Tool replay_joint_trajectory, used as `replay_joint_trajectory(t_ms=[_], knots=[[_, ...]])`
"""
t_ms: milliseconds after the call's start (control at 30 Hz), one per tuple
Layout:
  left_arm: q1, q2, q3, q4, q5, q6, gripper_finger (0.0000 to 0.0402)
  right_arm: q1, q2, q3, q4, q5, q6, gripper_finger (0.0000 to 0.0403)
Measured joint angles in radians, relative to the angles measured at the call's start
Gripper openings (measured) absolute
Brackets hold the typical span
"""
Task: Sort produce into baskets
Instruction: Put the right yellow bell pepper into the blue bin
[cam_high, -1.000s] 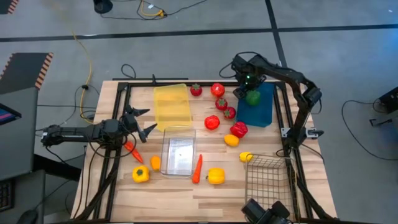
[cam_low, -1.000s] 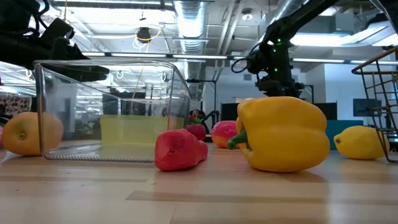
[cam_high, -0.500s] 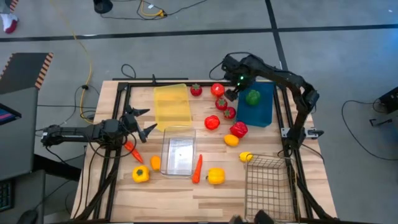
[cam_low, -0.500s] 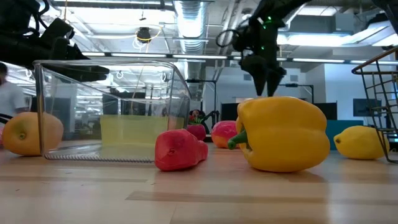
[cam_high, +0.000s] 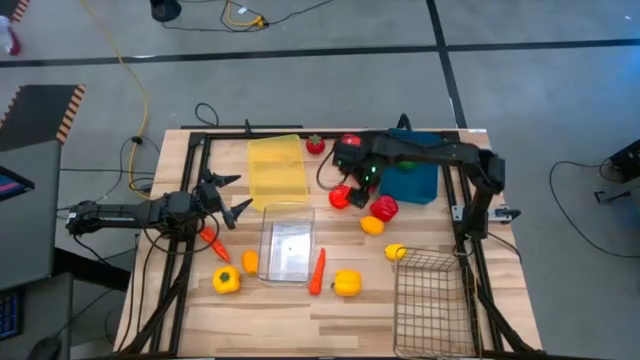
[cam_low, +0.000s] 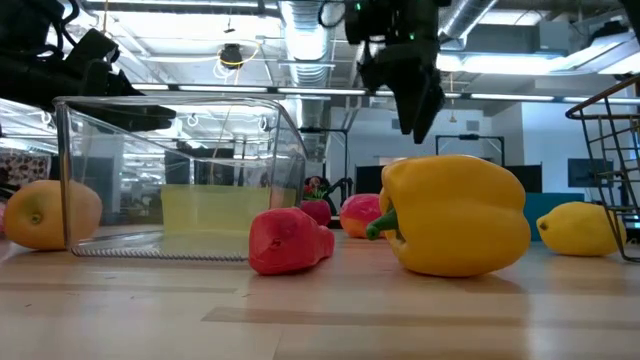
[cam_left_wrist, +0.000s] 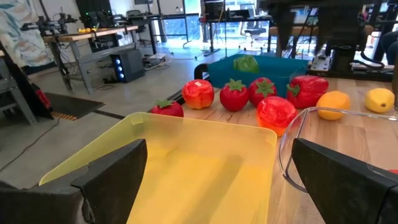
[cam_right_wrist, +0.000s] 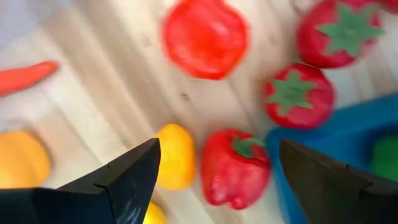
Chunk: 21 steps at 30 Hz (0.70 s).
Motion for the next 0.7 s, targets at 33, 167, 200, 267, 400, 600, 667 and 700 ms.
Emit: replay_joint_trajectory(t_ms=[33, 167, 200, 267, 400, 600, 667, 700], knots=[[0.0, 0.0, 0.0, 0.0, 0.0, 0.0, 0.0388, 0.023, 0.0, 0.0, 0.009, -0.001, 0.0, 0.0354], [0.0, 0.0, 0.0, 0.0, 0.0, 0.0, 0.0388, 0.126, 0.0, 0.0, 0.025, -0.015, 0.025, 0.0354], [0.0, 0.0, 0.0, 0.0, 0.0, 0.0, 0.0388, 0.152, 0.0, 0.0, 0.03, -0.03, 0.041, 0.0354], [0.0, 0.0, 0.0, 0.0, 0.0, 0.0, 0.0388, 0.204, 0.0, 0.0, 0.05, -0.062, 0.067, 0.0354], [0.0, 0.0, 0.0, 0.0, 0.0, 0.0, 0.0388, 0.307, 0.0, 0.0, 0.096, -0.084, 0.128, 0.0354], [0.0, 0.0, 0.0, 0.0, 0.0, -0.007, 0.0388, 0.455, 0.005, 0.0, 0.192, -0.084, 0.186, 0.0354], [0.0, 0.0, 0.0, 0.0, 0.0, -0.006, 0.0388, 0.499, 0.005, -0.001, 0.232, -0.082, 0.186, 0.0354], [0.0, 0.0, 0.0, 0.0, 0.0, -0.006, 0.0388, 0.518, 0.005, -0.001, 0.25, -0.079, 0.185, 0.0354]])
